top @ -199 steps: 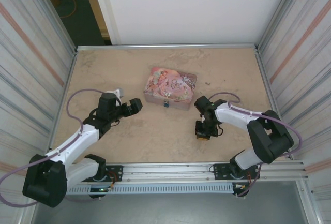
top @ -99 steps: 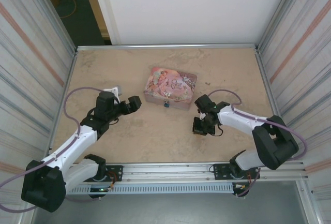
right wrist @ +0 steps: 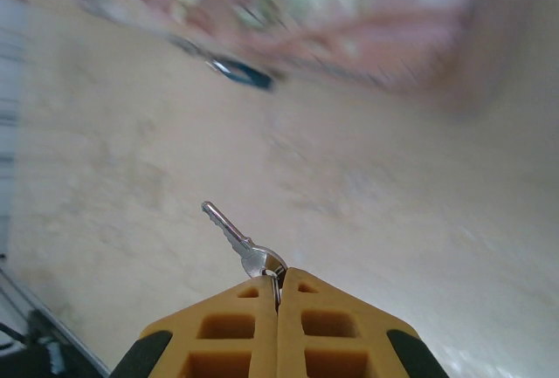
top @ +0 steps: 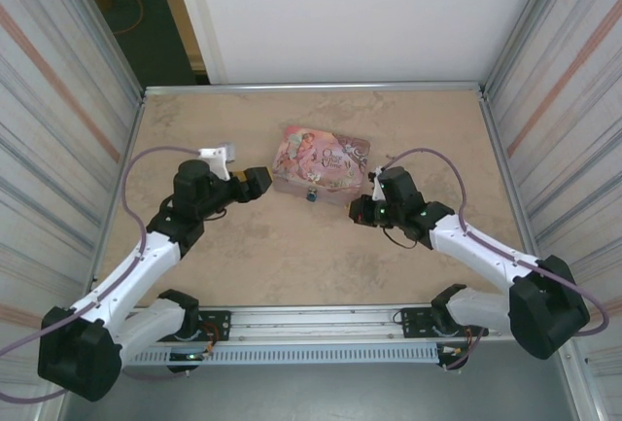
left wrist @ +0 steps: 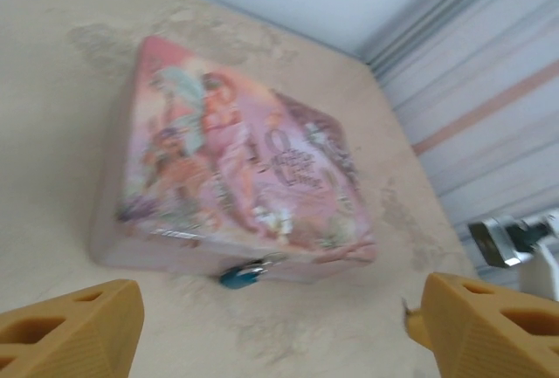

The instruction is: Unlock a padlock with a key

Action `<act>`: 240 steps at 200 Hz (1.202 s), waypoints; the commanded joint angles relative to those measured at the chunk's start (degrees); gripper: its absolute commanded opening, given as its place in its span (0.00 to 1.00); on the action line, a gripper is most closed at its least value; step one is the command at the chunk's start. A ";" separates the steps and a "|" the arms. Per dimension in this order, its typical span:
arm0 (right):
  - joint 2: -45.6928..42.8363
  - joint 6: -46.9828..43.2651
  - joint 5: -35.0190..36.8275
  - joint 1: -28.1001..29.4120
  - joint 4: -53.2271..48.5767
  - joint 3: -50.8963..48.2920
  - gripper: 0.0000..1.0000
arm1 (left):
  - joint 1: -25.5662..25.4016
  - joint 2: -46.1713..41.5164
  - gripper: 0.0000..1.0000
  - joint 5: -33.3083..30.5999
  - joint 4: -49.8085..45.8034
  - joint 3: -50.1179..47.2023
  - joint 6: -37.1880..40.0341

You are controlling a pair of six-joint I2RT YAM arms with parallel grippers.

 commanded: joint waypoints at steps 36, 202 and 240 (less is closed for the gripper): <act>2.11 2.92 -1.10 2.46 19.38 3.09 0.00 | -7.00 6.45 0.75 5.98 5.30 9.54 4.31; 4.42 3.84 -2.42 6.63 23.92 6.23 0.00 | -13.17 18.80 0.49 9.09 9.42 14.62 4.35; 4.35 3.89 -2.36 6.88 24.19 6.36 0.00 | -13.22 19.56 0.46 8.45 9.33 14.64 4.14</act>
